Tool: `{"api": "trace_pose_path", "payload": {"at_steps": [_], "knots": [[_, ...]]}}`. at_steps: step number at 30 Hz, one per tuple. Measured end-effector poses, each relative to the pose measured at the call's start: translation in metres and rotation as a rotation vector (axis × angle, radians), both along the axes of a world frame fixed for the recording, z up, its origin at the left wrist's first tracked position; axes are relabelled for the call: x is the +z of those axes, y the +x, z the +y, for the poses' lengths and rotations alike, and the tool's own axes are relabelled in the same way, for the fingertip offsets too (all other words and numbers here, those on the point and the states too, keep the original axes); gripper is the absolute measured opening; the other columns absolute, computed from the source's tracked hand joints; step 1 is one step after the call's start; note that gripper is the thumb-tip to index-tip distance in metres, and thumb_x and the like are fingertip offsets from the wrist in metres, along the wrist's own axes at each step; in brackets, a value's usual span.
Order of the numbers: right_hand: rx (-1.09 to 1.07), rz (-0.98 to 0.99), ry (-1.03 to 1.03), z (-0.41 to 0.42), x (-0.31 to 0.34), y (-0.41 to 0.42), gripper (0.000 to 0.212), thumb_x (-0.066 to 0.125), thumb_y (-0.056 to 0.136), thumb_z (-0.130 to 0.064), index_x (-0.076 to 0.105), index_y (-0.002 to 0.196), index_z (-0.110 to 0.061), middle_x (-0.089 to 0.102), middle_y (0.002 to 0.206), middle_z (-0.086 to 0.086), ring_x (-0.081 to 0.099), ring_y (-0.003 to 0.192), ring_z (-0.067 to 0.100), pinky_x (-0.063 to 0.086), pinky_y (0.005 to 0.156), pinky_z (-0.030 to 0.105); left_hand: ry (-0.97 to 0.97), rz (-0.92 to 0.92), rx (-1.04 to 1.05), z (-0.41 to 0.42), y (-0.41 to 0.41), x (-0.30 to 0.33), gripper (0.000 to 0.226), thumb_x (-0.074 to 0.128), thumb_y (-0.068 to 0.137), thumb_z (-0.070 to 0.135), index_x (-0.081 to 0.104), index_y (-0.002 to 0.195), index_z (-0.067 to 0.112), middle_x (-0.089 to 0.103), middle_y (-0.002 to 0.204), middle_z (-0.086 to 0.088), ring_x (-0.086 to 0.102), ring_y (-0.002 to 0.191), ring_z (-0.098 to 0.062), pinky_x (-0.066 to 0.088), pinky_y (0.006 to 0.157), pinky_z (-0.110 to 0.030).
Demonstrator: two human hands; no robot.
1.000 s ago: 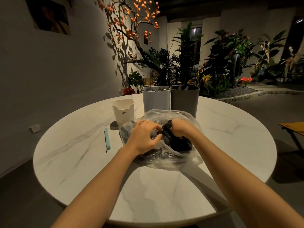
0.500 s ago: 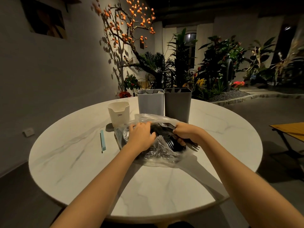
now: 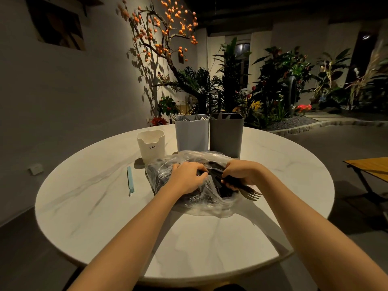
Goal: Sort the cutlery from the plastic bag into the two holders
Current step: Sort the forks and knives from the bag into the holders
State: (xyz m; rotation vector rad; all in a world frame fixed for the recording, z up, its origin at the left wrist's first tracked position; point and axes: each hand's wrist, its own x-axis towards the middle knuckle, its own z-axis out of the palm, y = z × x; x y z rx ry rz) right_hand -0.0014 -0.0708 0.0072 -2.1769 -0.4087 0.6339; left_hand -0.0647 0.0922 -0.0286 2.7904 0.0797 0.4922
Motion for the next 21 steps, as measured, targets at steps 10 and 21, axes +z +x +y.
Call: {"api": "trace_pose_path", "payload": {"at_steps": [10,21], "knots": [[0.075,-0.087,-0.114,0.002,0.000,-0.003,0.021,0.031,0.099,-0.004,0.048,0.087,-0.005,0.046,0.071,0.010,0.041,0.054,0.014,0.041,0.050,0.024,-0.039,-0.007,0.133,0.000,0.003,0.002,0.037,0.043,0.096,0.029,0.046,0.130,0.013,0.060,0.120,-0.008,0.054,0.111,-0.027,0.033,0.106,-0.046],[0.268,0.024,0.019,-0.033,0.007,-0.009,0.023,0.035,0.104,-0.010,0.048,0.085,-0.008,0.045,0.068,0.004,0.039,0.054,0.011,0.038,0.051,0.021,-0.170,-0.010,0.216,-0.012,0.017,0.013,0.043,0.022,0.104,0.033,0.057,0.113,0.010,0.054,0.129,-0.009,0.045,0.123,-0.027,0.021,0.109,-0.050]]}}
